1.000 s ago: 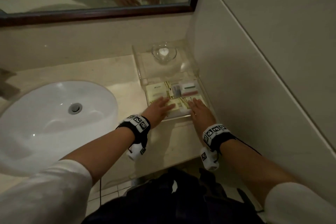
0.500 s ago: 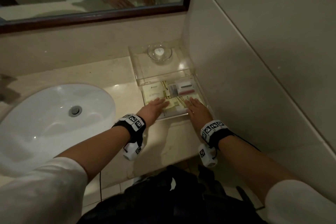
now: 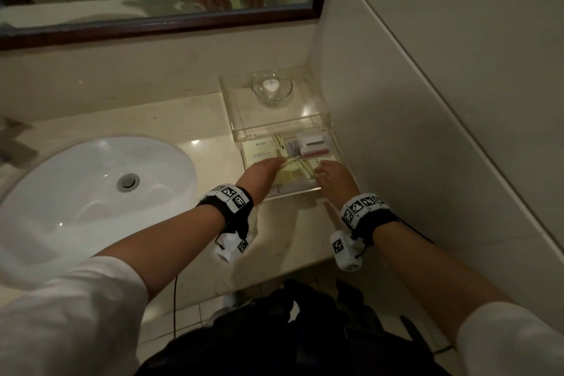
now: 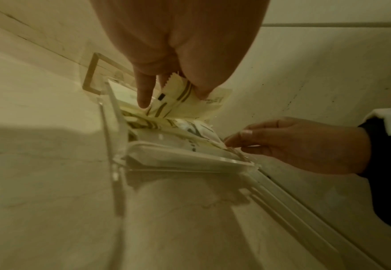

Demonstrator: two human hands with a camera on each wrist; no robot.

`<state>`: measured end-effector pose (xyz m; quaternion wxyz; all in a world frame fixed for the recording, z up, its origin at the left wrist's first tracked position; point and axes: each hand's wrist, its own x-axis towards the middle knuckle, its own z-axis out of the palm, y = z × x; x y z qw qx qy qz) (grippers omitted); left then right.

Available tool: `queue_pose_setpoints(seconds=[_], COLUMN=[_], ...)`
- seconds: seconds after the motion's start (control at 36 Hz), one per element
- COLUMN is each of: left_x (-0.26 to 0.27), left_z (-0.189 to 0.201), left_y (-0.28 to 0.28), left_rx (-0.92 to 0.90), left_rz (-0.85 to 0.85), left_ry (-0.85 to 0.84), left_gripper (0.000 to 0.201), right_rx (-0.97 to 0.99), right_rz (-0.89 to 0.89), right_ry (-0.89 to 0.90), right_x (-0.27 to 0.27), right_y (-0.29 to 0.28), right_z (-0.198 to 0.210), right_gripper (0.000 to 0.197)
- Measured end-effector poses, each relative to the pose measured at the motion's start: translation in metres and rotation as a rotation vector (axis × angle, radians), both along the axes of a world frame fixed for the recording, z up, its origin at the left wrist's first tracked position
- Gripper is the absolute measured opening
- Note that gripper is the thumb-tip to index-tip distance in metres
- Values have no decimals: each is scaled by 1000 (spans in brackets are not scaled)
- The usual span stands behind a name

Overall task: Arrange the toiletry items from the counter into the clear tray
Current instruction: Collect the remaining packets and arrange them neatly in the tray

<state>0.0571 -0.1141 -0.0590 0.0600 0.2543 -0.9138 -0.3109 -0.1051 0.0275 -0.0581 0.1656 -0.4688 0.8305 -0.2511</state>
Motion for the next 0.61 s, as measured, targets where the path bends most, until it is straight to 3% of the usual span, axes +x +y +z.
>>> queue_pose_setpoints(seconds=[0.11, 0.22, 0.28, 0.44, 0.53, 0.61], left_x=[-12, -23, -27, -25, -18, -8], left_z=[2, -1, -1, -6, -9, -14], left_y=[10, 19, 22, 17, 11, 3], left_rx=[-15, -38, -31, -23, -47, -50], left_rz=[-55, -116, -119, -156, -138, -108], left_ry=[1, -20, -29, -93, -111, -143], left_gripper=[39, 38, 36, 45, 46, 46], right_rx=[-19, -10, 9, 156, 187, 262], right_rz=[-62, -127, -151, -233, -306, -344], right_ry=[-101, -211, -222, 10, 11, 18], right_x=[4, 3, 1, -10, -14, -18], right_y=[-9, -19, -23, -24, -20, -17], right_z=[8, 11, 11, 0, 2, 2], right_gripper=[51, 58, 56, 45, 28, 28])
